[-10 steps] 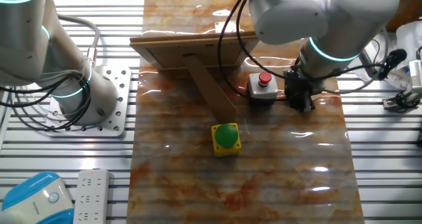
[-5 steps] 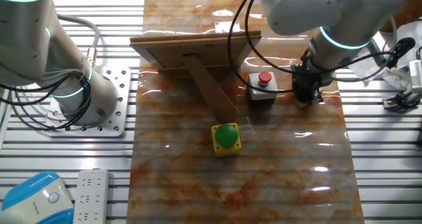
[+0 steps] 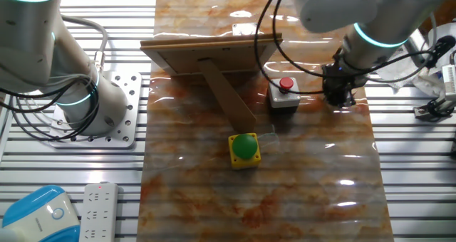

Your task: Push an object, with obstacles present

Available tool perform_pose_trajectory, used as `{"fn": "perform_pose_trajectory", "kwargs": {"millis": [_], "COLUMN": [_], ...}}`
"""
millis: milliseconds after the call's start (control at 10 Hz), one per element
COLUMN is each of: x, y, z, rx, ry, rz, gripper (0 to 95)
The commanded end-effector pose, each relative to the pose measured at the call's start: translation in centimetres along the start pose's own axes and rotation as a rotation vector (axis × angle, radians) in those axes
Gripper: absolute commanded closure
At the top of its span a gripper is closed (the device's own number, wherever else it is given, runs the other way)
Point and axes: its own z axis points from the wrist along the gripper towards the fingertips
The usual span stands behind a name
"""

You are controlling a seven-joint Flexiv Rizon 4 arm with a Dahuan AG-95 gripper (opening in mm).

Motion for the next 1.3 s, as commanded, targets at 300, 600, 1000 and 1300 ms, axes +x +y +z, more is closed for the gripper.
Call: {"fn": "perform_pose_trajectory", "kwargs": {"millis": [300,600,1000,1300], "x": [-1.2,-1.2,-1.5,-2.1], "y": [0.8,0.6,0.0,-3.6], "z": [0.7,2.0,1.2,0.5], "rx": [0.002,-0.018,-0.017,-0.009], "ry": [-0.009,0.015,-0.001,0.010], "rz": [0.015,0.025,0.089,0.101], "gripper": [95.0,95.0,95.0,95.0]}}
